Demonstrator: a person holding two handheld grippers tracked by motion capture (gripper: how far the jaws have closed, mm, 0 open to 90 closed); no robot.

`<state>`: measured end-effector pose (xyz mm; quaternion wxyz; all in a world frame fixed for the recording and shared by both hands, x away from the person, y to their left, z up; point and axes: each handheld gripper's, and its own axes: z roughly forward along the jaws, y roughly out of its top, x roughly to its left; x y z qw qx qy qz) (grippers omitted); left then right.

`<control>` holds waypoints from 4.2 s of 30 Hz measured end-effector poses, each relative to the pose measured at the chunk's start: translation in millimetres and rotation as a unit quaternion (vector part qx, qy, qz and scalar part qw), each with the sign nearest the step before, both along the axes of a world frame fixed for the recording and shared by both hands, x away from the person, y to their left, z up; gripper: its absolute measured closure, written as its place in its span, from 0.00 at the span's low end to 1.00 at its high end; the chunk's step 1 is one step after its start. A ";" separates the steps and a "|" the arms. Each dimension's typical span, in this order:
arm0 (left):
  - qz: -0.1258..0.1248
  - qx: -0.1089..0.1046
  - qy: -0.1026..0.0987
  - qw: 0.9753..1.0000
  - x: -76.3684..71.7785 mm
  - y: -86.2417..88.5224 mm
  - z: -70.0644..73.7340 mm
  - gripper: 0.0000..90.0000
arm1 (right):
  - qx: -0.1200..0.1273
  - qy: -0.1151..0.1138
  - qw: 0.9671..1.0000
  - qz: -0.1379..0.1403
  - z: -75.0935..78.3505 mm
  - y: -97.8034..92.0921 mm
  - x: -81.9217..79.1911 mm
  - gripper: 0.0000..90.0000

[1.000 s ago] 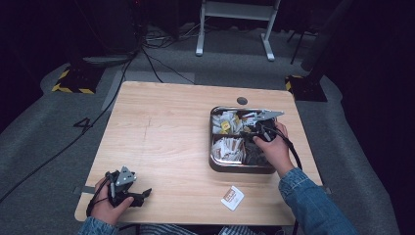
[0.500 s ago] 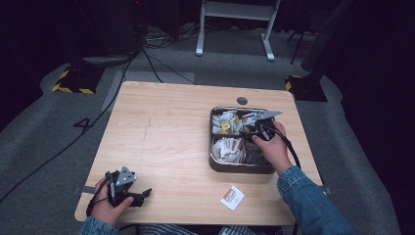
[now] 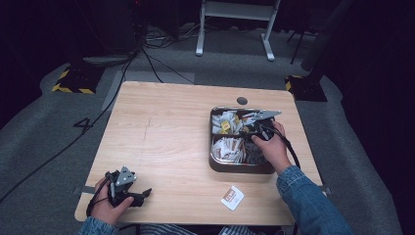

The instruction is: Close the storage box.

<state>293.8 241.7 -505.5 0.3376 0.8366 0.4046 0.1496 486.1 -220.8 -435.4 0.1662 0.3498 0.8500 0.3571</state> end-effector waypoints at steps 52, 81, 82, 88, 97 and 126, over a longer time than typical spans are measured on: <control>0.000 0.000 0.000 1.000 0.0 0.0 0.0 0.14 | 0.105 -0.023 0.994 0.000 64.4 -64.8 -80.9 0.23; 0.000 0.000 0.000 1.000 0.1 0.0 0.0 0.14 | 0.088 0.004 0.995 -0.050 12.9 -143.8 -147.1 0.19; 0.000 0.000 0.000 1.000 0.1 0.0 0.0 0.14 | 0.093 0.003 0.994 -0.049 8.7 -144.8 -148.6 0.19; 0.000 0.000 0.000 1.000 0.1 0.0 0.0 0.14 | 0.110 -0.009 0.992 -0.057 -17.3 -147.8 -156.5 0.18; 0.000 0.000 0.000 1.000 0.1 0.0 0.0 0.14 | 0.087 0.011 0.994 -0.062 -33.7 -145.5 -157.0 0.18; 0.000 0.000 0.000 1.000 0.1 0.1 0.0 0.14 | 0.008 0.008 0.998 -0.056 -69.9 -128.1 -149.0 0.08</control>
